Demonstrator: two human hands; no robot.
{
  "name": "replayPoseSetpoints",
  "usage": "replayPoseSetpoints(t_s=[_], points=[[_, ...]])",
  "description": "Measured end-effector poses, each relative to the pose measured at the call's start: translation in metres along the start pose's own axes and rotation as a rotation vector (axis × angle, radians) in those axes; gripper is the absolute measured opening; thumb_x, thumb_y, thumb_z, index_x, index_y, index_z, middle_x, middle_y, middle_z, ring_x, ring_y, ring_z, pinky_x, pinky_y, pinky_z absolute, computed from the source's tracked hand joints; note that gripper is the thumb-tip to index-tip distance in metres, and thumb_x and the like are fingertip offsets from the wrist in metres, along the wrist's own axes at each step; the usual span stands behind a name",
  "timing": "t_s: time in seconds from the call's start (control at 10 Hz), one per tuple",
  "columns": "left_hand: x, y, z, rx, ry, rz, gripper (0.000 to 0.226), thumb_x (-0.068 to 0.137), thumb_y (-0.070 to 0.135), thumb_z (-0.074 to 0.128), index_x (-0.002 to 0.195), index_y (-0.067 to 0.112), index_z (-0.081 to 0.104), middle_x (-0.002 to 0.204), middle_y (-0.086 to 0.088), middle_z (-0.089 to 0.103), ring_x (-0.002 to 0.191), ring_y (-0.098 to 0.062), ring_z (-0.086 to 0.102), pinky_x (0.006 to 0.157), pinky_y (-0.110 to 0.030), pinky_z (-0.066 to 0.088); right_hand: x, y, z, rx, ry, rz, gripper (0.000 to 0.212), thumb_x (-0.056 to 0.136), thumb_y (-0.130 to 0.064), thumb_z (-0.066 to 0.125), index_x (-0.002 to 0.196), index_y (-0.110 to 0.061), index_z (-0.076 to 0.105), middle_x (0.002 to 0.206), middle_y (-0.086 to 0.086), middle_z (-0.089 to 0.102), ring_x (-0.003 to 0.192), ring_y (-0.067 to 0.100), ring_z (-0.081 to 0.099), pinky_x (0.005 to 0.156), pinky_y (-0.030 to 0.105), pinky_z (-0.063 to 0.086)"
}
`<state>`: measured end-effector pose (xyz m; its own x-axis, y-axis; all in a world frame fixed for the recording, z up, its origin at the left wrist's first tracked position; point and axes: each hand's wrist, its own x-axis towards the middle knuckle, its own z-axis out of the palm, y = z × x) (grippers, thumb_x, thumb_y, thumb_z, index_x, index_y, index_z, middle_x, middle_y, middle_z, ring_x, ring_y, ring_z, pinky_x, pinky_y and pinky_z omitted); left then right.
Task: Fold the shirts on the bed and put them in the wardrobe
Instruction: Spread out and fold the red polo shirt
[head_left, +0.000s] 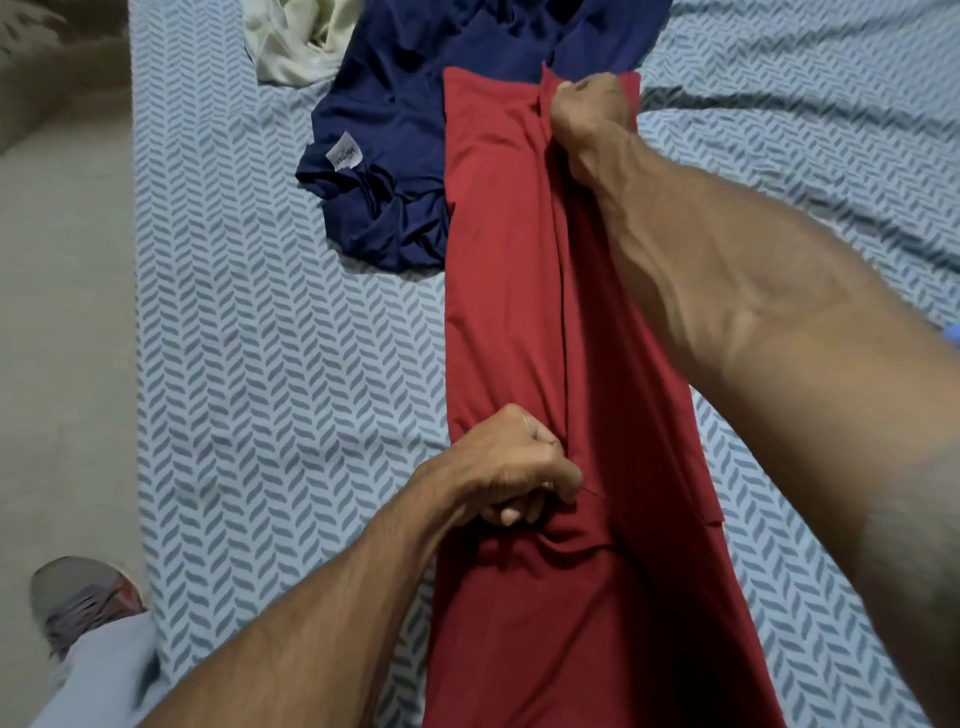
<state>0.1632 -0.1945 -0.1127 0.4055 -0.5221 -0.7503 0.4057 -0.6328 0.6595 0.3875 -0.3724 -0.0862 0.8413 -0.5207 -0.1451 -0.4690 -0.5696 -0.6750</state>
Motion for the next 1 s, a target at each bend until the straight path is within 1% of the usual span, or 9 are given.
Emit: replayPoseSetpoints(t_s=[0.1,0.2,0.4,0.5,0.6,0.7,0.8,0.9,1.0], points=[[0.002,-0.001,0.001,0.01,0.023,0.0,0.029,0.073,0.006,0.068,0.051,0.013,0.052,0.046,-0.014,0.052,0.027,-0.016,0.034,0.04,-0.016,0.024,0.047,0.029,0.014,0.155,0.037,-0.082,0.022,0.072,-0.024,0.045,0.081,-0.018,0.064,0.101,0.008,0.071,0.093,0.027,0.067,0.087,0.038,0.055],[-0.002,0.002,0.007,0.029,0.083,0.009,0.027,0.073,0.006,0.067,0.053,0.014,0.051,0.046,-0.014,0.052,0.027,-0.016,0.034,0.04,-0.015,0.023,0.019,0.047,0.004,0.137,-0.026,-0.178,0.044,0.072,-0.022,0.045,0.11,-0.016,0.067,0.105,0.004,0.072,0.099,0.024,0.067,0.093,0.037,0.052],[-0.024,0.0,0.028,0.051,0.311,0.083,0.014,0.074,0.008,0.065,0.061,0.01,0.062,0.049,-0.013,0.056,0.029,-0.017,0.042,0.036,-0.016,0.026,-0.16,0.114,-0.044,0.029,-0.219,-0.237,0.048,0.091,-0.013,0.06,0.138,-0.011,0.053,0.134,0.008,0.064,0.124,0.02,0.06,0.109,0.03,0.042],[-0.044,-0.011,0.035,-0.096,0.429,0.161,0.009,0.075,0.0,0.067,0.083,0.004,0.068,0.052,-0.007,0.06,0.037,-0.018,0.052,0.037,-0.02,0.036,-0.234,0.162,-0.067,-0.065,-0.283,-0.258,0.06,0.09,-0.025,0.069,0.145,-0.015,0.048,0.143,0.005,0.058,0.13,0.019,0.056,0.113,0.031,0.039],[-0.068,-0.035,0.04,-0.094,0.652,0.219,0.028,0.064,0.019,0.074,0.092,0.016,0.071,0.07,-0.003,0.069,0.059,-0.021,0.063,0.057,-0.03,0.05,-0.294,0.196,-0.089,-0.116,-0.293,-0.296,0.072,0.083,-0.046,0.075,0.144,-0.014,0.052,0.147,0.005,0.054,0.137,0.019,0.049,0.116,0.029,0.033],[-0.095,-0.059,0.048,0.151,0.791,0.187,0.037,0.071,0.035,0.086,0.1,0.019,0.068,0.086,0.003,0.07,0.082,-0.016,0.065,0.076,-0.027,0.05,-0.354,0.23,-0.103,-0.16,-0.336,-0.421,0.101,0.069,-0.074,0.068,0.15,-0.017,0.045,0.159,0.003,0.038,0.149,0.019,0.03,0.124,0.038,0.022],[-0.116,-0.07,0.058,0.181,0.752,0.061,0.053,0.066,0.057,0.087,0.092,0.018,0.062,0.088,0.003,0.067,0.084,-0.017,0.062,0.077,-0.033,0.049,-0.387,0.251,-0.115,-0.175,-0.391,-0.509,0.115,0.063,-0.075,0.073,0.158,-0.029,0.026,0.167,0.002,0.015,0.154,0.017,0.013,0.124,0.035,0.015],[-0.13,-0.077,0.072,0.156,0.654,-0.021,0.048,0.064,0.048,0.091,0.075,0.018,0.055,0.07,-0.001,0.061,0.063,-0.019,0.056,0.059,-0.029,0.041,-0.408,0.265,-0.124,-0.233,-0.398,-0.646,0.105,0.064,-0.062,0.075,0.154,-0.029,0.033,0.167,0.008,0.011,0.153,0.022,0.014,0.121,0.037,0.018],[-0.136,-0.085,0.083,0.11,0.568,-0.057,0.033,0.07,0.03,0.086,0.08,0.016,0.058,0.072,-0.009,0.062,0.056,-0.02,0.055,0.051,-0.027,0.043,-0.418,0.278,-0.129,-0.297,-0.316,-0.739,0.073,0.064,-0.037,0.072,0.132,-0.017,0.057,0.157,0.017,0.032,0.145,0.032,0.033,0.118,0.041,0.033]])
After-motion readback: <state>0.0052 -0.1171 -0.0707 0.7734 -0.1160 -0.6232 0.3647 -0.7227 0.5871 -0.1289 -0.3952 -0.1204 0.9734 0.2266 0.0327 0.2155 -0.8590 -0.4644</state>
